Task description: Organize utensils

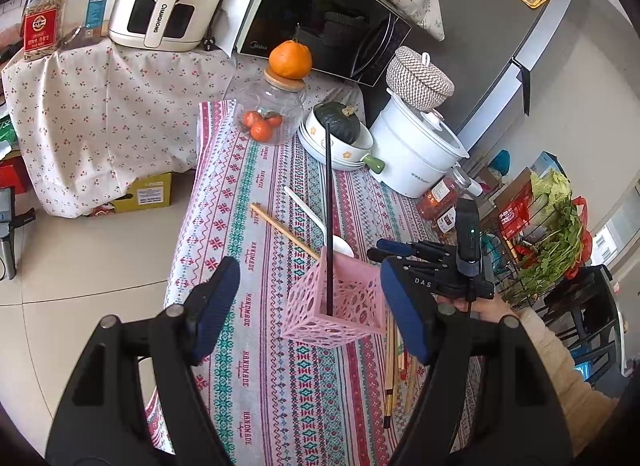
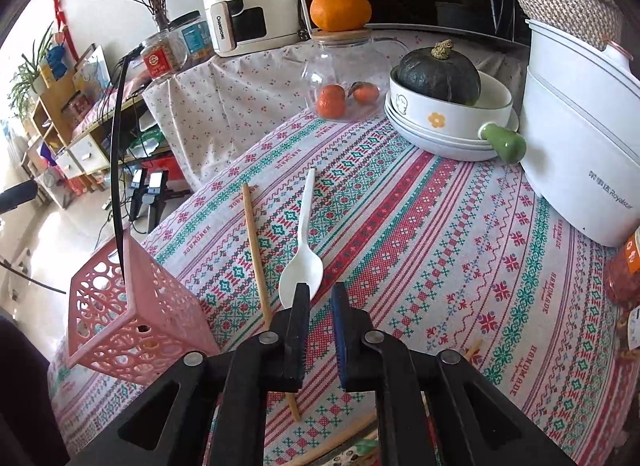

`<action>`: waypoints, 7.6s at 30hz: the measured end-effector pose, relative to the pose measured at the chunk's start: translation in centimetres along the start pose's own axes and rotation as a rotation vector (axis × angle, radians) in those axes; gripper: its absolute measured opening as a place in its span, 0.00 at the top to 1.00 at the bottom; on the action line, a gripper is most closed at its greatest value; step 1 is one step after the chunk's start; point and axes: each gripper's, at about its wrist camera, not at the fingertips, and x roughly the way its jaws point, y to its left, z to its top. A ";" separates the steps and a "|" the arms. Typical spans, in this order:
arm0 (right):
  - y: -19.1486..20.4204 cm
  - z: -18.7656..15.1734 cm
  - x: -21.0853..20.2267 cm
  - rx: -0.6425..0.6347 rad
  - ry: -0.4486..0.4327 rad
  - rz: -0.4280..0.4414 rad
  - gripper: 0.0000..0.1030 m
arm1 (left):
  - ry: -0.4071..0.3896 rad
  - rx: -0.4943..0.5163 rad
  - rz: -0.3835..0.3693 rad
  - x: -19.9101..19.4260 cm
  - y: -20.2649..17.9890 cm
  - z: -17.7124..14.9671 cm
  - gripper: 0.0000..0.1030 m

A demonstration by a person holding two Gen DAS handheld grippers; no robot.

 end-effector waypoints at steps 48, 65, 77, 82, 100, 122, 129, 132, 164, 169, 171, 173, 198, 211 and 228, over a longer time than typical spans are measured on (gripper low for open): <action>14.4 3.2 -20.8 -0.161 -0.035 -0.424 0.98 | 0.026 0.009 0.062 -0.9 -0.5 -1.7 0.29; 17.6 5.8 -8.8 -0.257 0.290 -0.384 0.96 | 0.025 -0.021 0.048 -1.5 0.7 -1.5 0.29; 13.9 2.6 -15.7 0.054 0.048 -0.281 0.48 | 0.055 0.055 0.051 -1.1 -1.9 -2.6 0.21; 11.3 -1.9 -17.7 0.164 -0.015 -0.315 0.31 | 0.072 0.107 0.079 -0.6 -4.3 -3.5 0.16; -0.1 -13.5 -18.9 0.515 0.005 -0.376 0.17 | 0.181 0.358 0.131 5.4 -14.7 -7.4 0.12; -6.8 -14.8 -17.9 0.633 0.105 -0.383 0.17 | 0.431 0.317 0.263 23.3 -18.1 -5.4 0.87; -7.4 -14.5 -17.9 0.643 0.101 -0.370 0.17 | 0.461 0.297 0.303 25.6 -17.3 -5.7 0.87; -7.8 -14.5 -17.9 0.656 0.100 -0.360 0.17 | 0.469 0.309 0.338 26.0 -17.2 -5.9 0.87; -6.0 -12.5 -9.0 0.654 0.167 -0.194 0.23 | 0.160 0.450 0.067 8.9 -17.8 -4.9 0.91; -5.2 -12.1 -6.5 0.605 0.187 -0.237 0.41 | 0.135 0.429 0.030 7.3 -16.2 -5.6 0.91; -4.2 -11.5 -5.9 0.523 0.183 -0.293 0.47 | 0.130 0.426 0.022 6.8 -16.2 -5.7 0.91; -3.2 -11.2 -5.3 0.447 0.199 -0.362 0.54 | 0.125 0.419 0.017 6.4 -15.9 -5.7 0.91; 4.5 -9.8 -19.6 0.356 -0.231 -0.339 0.94 | -0.097 0.389 -0.084 -2.6 -14.2 -6.0 0.93; 8.9 -7.5 -27.4 0.277 -0.466 -0.243 0.94 | -0.258 0.353 -0.118 -7.0 -14.0 -3.4 0.95; 11.8 -0.8 -24.8 0.223 -0.568 -0.090 0.94 | -0.384 0.335 0.082 -7.3 -10.6 0.7 0.95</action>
